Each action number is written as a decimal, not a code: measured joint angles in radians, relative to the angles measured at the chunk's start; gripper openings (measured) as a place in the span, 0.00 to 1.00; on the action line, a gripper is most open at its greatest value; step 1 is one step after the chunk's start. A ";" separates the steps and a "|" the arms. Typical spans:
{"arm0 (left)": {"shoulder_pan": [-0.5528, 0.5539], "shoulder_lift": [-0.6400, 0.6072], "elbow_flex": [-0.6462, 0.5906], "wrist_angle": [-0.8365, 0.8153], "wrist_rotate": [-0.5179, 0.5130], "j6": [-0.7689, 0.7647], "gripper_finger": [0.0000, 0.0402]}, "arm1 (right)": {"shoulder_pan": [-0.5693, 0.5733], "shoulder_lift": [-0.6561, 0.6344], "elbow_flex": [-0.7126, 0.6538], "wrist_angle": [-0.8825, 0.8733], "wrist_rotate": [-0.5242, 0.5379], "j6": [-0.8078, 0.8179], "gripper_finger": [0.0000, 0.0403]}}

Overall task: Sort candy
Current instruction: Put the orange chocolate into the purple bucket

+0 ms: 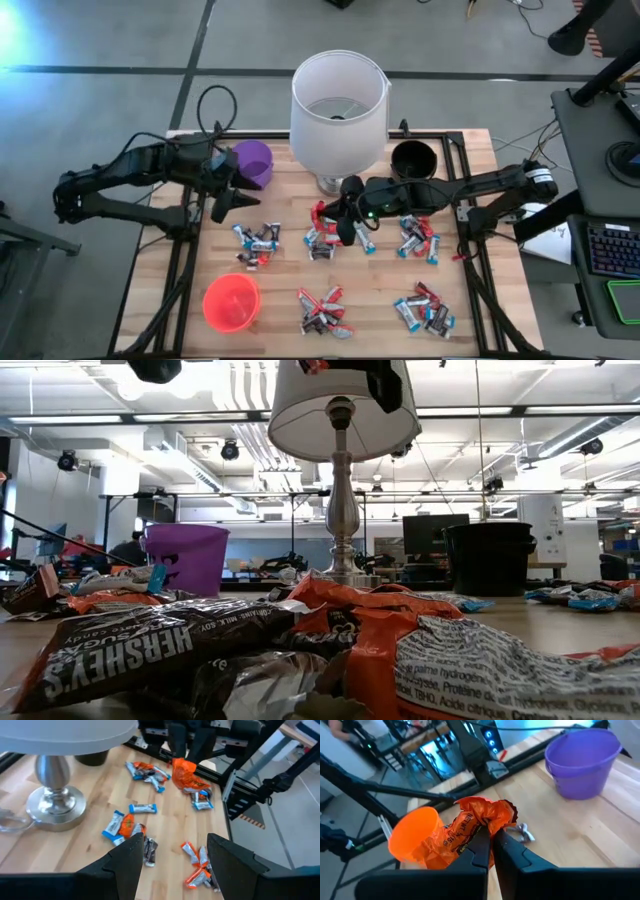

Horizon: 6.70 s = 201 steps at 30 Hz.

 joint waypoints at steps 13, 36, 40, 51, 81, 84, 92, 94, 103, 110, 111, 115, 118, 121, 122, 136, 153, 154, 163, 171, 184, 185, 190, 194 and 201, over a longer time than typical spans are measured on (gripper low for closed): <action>-0.076 0.140 -0.001 0.142 0.001 -0.005 0.50 | 0.003 0.023 0.000 0.059 0.013 0.002 0.02; -0.114 0.347 0.002 0.353 0.053 -0.039 0.50 | 0.003 0.023 0.000 0.058 0.013 -0.028 0.02; -0.114 0.363 0.005 0.359 0.052 -0.046 0.50 | 0.003 0.023 0.000 0.058 0.013 -0.037 0.02; -0.114 0.369 0.005 0.409 0.023 -0.055 0.50 | 0.003 0.020 0.000 0.054 0.013 -0.039 0.02; -0.112 0.407 0.008 0.456 0.009 -0.008 0.04 | 0.008 0.022 -0.002 0.073 0.003 -0.052 0.02; -0.112 0.394 0.009 0.456 0.011 -0.008 0.02 | 0.008 0.021 0.000 0.082 0.005 -0.051 0.02; -0.113 0.390 0.008 0.445 0.025 -0.001 0.01 | 0.006 0.020 0.000 0.090 -0.035 -0.056 0.03; -0.114 0.390 0.009 0.444 0.028 -0.001 0.01 | 0.006 0.020 0.000 0.089 -0.041 -0.057 0.05; -0.113 0.384 0.008 0.439 0.076 -0.001 0.00 | 0.006 0.020 0.000 0.087 -0.048 -0.064 0.23; -0.114 0.359 0.008 0.420 0.078 0.000 0.00 | 0.006 0.012 0.000 0.088 -0.048 -0.065 0.30; -0.114 0.354 0.008 0.411 0.077 0.000 0.00 | 0.006 0.011 0.000 0.088 -0.049 -0.065 0.31; -0.113 0.330 0.007 0.361 0.074 0.016 0.00 | 0.006 0.001 0.000 0.086 -0.049 -0.065 0.31; -0.113 0.305 0.007 0.295 0.033 0.040 0.00 | 0.008 -0.009 0.000 0.077 -0.059 -0.065 0.31; -0.113 0.273 0.007 0.193 -0.043 0.076 0.00 | 0.009 -0.016 0.000 0.058 -0.100 -0.050 0.31; -0.112 0.259 0.007 0.162 -0.069 0.087 0.00 | 0.009 -0.018 0.000 0.051 -0.112 -0.037 0.31; -0.064 0.093 0.006 -0.181 -0.495 0.219 0.00 | 0.014 -0.040 0.000 -0.226 -0.255 0.092 0.28; -0.046 0.003 0.007 -0.402 0.026 0.026 0.01 | 0.018 -0.042 0.000 -0.365 -0.257 0.121 0.28; -0.062 0.001 0.006 -0.403 0.045 0.012 0.01 | 0.018 -0.042 0.000 -0.370 -0.253 0.120 0.28; -0.255 -0.002 0.006 -0.402 -0.011 -0.079 0.01 | 0.018 -0.042 0.000 -0.377 -0.239 0.150 0.28; -0.222 -0.005 0.006 -0.402 -0.446 0.017 0.01 | 0.018 -0.042 0.000 -0.377 -0.223 0.187 0.28; 0.227 0.001 0.006 -0.337 -0.509 0.317 0.02 | 0.017 -0.042 0.000 -0.377 -0.144 0.199 0.28; 0.272 0.005 0.006 -0.326 -0.484 0.341 0.03 | 0.017 -0.043 0.000 -0.377 -0.143 0.199 0.28; 0.458 0.048 0.006 -0.263 -0.334 0.415 0.07 | 0.017 -0.042 0.000 -0.376 -0.143 0.198 0.28; 0.544 0.114 0.006 -0.229 -0.286 0.446 0.07 | 0.017 -0.043 0.000 -0.377 -0.143 0.198 0.28; 0.585 0.224 0.006 -0.229 -0.204 0.499 0.08 | 0.018 -0.044 0.000 -0.376 -0.144 0.198 0.28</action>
